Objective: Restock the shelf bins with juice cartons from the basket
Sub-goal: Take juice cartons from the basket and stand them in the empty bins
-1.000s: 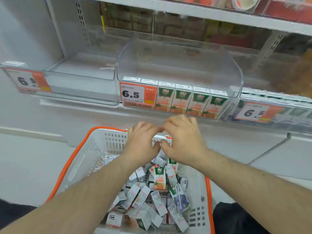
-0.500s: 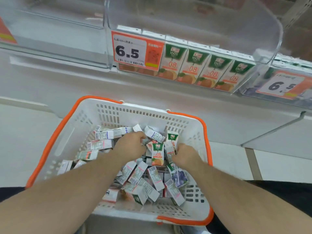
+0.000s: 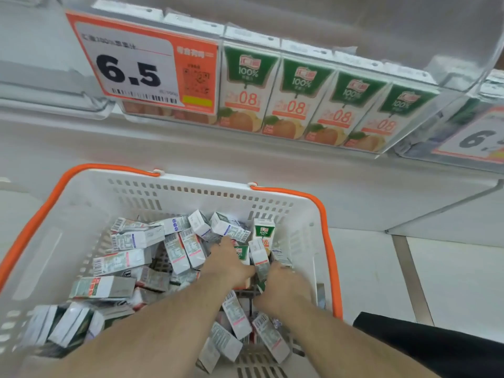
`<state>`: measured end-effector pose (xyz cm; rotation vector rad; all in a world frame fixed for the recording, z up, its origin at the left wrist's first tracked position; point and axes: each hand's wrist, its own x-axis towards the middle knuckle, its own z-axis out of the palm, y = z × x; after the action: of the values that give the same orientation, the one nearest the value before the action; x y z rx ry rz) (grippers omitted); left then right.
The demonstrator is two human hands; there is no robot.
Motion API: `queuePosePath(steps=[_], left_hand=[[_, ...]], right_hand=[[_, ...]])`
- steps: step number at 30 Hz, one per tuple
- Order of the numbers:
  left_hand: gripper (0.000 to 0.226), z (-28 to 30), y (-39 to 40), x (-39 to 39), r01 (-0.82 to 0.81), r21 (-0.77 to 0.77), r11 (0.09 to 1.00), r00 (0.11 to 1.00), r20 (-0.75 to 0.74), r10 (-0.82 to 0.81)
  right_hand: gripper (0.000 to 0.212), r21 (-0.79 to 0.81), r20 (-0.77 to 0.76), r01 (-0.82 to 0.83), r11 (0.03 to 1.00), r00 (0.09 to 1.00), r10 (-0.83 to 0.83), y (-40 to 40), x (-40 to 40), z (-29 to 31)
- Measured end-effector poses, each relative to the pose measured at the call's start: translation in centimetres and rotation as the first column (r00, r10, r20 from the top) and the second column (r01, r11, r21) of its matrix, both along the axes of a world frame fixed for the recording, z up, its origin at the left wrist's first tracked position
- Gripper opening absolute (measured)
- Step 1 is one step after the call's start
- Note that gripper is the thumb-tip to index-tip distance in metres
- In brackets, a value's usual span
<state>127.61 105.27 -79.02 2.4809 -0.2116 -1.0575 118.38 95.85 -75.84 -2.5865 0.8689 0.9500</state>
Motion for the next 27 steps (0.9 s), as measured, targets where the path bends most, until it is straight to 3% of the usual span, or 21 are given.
queuePosePath(steps=[4,8,11,16,20,21,24,27], left_hand=[[0.076,0.8,1.1,0.1,-0.242,-0.201,0.949,0.968,-0.118,0.222],[0.059,4.1,3.4,1.5,-0.496,-0.4,0.771,0.865,-0.307,0.398],[0.049,7.7,4.9,2.5,-0.575,-0.488,0.657,0.816,-0.409,0.409],[0.063,14.5,6.1,2.5,-0.601,-0.606,0.521,0.799,-0.469,0.377],[0.024,20.6,6.2,1.8,-0.597,-0.698,0.395,0.802,-0.512,0.306],[0.017,21.8,6.1,1.7,-0.586,-0.703,0.403,0.81,-0.505,0.299],[0.039,25.1,5.2,1.2,-0.373,-0.705,0.603,0.927,-0.264,0.265],[0.015,27.9,3.2,0.5,-0.117,-0.757,0.642,0.976,0.034,0.217]], right_hand=[[0.052,0.173,0.11,0.14,0.975,0.981,-0.16,-1.2,1.0,1.6],[0.058,0.338,0.244,0.166,0.926,0.935,-0.257,-1.5,1.9,5.4],[0.066,0.371,0.349,0.066,0.926,0.914,-0.205,-1.1,2.6,9.0],[0.08,0.242,0.484,-0.147,0.959,0.875,0.012,-1.3,3.0,16.6],[0.086,0.18,0.556,-0.243,0.953,0.825,0.106,-2.1,2.8,22.9],[0.085,0.167,0.578,-0.262,0.951,0.807,0.12,-2.2,2.8,24.4],[0.071,0.107,0.662,-0.298,0.949,0.733,0.156,-3.0,2.8,28.2],[0.041,0.194,0.792,-0.263,0.945,0.611,0.007,-4.1,2.8,30.7]])
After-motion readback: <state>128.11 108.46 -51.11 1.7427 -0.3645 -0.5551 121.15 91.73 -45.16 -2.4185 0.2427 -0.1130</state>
